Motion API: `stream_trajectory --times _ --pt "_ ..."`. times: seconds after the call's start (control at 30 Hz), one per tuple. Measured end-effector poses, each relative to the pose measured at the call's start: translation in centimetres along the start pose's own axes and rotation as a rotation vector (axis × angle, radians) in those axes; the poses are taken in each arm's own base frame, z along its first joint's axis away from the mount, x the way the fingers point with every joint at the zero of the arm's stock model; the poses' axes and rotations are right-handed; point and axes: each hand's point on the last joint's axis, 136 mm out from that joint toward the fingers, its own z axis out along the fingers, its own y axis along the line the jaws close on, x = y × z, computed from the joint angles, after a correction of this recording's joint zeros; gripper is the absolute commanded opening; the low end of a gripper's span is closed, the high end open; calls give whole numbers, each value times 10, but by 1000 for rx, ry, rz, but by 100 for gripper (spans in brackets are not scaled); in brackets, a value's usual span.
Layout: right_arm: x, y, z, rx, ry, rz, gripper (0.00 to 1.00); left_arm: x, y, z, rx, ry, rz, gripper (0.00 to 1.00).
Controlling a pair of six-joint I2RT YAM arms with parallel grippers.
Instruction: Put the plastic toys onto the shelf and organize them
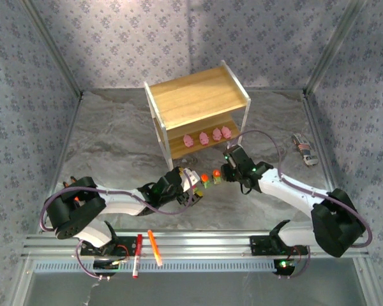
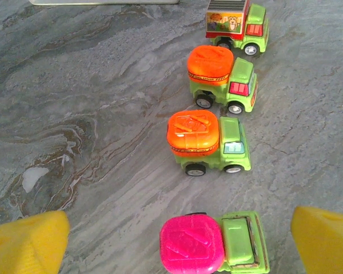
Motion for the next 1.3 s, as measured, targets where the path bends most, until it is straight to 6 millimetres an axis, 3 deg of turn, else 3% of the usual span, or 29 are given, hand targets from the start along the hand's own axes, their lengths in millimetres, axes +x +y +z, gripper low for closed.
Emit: stream_trajectory --times 1.3 --pt "20 -6 30 36 121 -21 42 -2 0 -2 2 -8 10 99"
